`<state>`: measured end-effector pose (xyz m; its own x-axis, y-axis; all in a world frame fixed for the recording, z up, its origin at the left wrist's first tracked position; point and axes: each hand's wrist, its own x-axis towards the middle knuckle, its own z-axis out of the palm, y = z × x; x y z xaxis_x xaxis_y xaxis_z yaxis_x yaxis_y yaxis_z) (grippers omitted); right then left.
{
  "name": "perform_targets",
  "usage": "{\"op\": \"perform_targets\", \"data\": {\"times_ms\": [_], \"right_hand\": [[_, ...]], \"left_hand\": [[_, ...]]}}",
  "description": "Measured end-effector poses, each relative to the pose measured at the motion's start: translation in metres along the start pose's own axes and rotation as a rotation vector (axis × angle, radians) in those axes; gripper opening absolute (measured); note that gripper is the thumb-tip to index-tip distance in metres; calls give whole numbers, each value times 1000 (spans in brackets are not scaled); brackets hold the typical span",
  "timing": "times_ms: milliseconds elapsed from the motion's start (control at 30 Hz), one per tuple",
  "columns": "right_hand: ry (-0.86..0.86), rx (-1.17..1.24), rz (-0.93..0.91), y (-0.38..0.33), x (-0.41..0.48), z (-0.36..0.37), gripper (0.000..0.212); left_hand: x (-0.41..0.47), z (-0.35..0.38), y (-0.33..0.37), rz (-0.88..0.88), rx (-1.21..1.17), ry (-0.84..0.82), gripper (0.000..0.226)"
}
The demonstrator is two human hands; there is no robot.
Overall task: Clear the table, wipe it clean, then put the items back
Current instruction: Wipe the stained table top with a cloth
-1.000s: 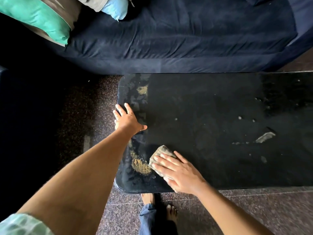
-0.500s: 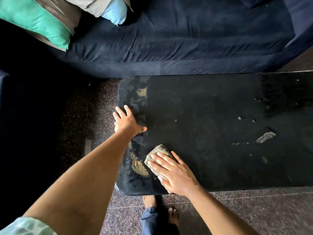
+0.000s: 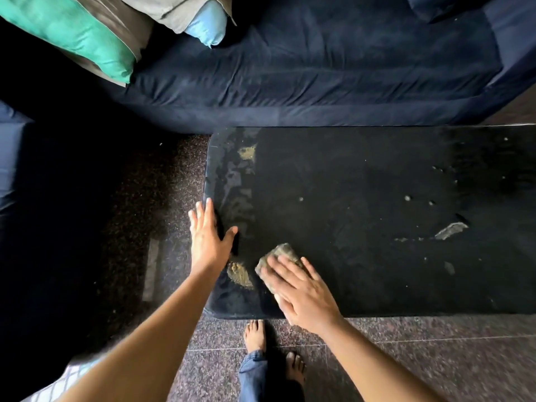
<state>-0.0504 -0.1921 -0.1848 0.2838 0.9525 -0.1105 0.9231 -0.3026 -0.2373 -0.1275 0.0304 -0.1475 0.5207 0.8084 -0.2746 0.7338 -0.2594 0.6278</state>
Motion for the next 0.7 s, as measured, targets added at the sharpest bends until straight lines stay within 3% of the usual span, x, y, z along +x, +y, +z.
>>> {"op": "perform_targets", "data": {"times_ms": [67,133,200,333,400,500,567,633,700], "right_hand": [[69,113,259,-28,8,3,61],[92,170,371,-49,13,6,59],[67,147,272,-51,6,8,59],[-39,-36,-238,-6,-27,9,62],[-30,-65,-154,7,-33,8,61],[36,64,255,-27,-24,8,57],[79,126,356,-62,-13,14,58],[81,113,239,-79,-10,22,61],[29,22,-1,-71,-18,28,63]], "left_hand": [[-31,-2,-19,-52,-53,84,77],[-57,0,-34,-121,-82,125,72],[-79,8,-45,-164,-102,103,69],[-103,25,-56,-102,-113,49,66],[-105,25,-58,-107,-234,43,67],[-104,24,-61,-123,-368,2,65],[-104,23,-62,-112,-383,-17,67],[-104,21,-63,-125,-407,-43,73],[-105,19,-64,-136,-441,-62,74]]}}
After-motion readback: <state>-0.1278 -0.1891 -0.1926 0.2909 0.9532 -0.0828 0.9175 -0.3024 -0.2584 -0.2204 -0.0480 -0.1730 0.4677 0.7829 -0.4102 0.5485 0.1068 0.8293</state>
